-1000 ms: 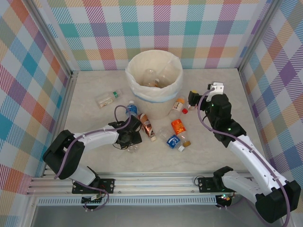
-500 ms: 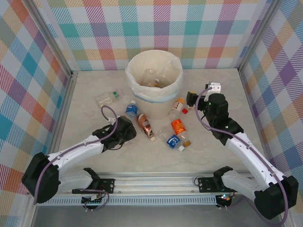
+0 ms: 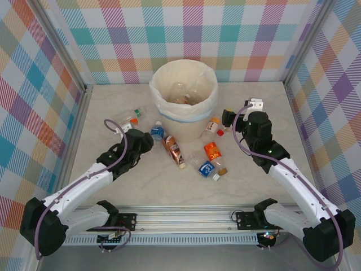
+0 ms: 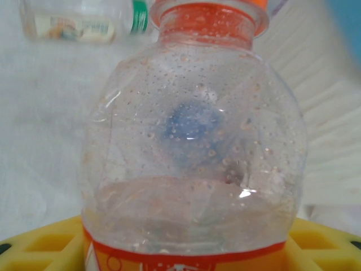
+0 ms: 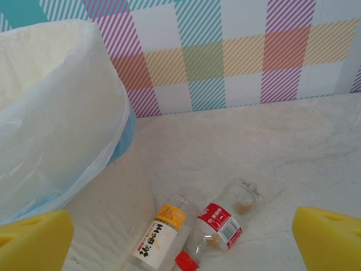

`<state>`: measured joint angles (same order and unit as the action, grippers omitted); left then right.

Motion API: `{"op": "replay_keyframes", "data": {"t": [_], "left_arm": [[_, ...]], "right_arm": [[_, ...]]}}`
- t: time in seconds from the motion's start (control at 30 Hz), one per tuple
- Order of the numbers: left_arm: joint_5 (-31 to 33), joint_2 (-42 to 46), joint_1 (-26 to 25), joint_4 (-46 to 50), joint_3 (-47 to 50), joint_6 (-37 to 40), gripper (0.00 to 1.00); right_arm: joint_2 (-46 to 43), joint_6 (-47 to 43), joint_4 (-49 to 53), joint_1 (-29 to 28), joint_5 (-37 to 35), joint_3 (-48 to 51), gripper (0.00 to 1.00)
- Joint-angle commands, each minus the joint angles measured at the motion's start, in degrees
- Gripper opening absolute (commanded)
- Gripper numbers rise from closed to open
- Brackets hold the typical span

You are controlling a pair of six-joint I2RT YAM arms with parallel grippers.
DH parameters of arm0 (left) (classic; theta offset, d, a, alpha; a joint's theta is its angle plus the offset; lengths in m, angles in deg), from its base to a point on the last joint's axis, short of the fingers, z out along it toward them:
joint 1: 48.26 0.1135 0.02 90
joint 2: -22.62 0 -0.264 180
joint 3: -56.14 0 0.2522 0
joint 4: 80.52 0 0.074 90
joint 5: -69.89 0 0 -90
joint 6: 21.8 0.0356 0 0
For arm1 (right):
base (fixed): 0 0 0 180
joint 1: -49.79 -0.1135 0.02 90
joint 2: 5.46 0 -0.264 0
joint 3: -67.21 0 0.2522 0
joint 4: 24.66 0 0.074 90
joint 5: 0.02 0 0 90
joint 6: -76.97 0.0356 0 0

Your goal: Put the plastic bottles in the bin

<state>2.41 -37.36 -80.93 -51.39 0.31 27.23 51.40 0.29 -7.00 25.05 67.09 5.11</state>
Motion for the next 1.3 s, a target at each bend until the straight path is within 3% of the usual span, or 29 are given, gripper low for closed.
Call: {"op": "replay_keyframes", "data": {"t": [0.0, 0.1, 0.4, 0.63, 0.77, 1.13, 1.27], "left_arm": [[4.5, 0.8, 1.6, -6.7, -4.3, 5.1, 0.6], [4.0, 0.9, 3.3, -9.9, -6.5, 6.7, 0.6], [-6.1, -1.9, 7.8, -17.3, -19.0, 12.6, 0.59], [-21.8, -11.4, 7.8, -16.8, -33.5, 16.5, 0.57], [-26.6, -17.1, 7.7, -14.3, -41.0, 18.7, 0.57], [-28.5, -26.9, 7.6, -9.3, -50.4, 21.8, 0.59], [-23.1, -30.4, 7.2, -0.6, -55.8, 25.3, 0.62]], "right_arm": [[-0.2, 0.9, -1.5, 0.2, 0.4, -1.5, 1.0], [-0.5, 0.8, -1.2, 0.3, 0.2, -1.5, 1.0], [-1.9, 0.6, -0.7, 0.3, -0.2, -1.2, 1.0], [-3.1, 0.4, -0.3, 0.2, -0.6, -1.2, 1.0], [-4.2, 0.0, 0.4, 0.3, -1.2, -1.2, 1.0], [-6.8, 0.9, 1.7, 0.2, -2.0, 0.2, 1.0], [-7.4, 0.7, 2.9, 0.3, -1.6, -0.4, 1.0]]}}
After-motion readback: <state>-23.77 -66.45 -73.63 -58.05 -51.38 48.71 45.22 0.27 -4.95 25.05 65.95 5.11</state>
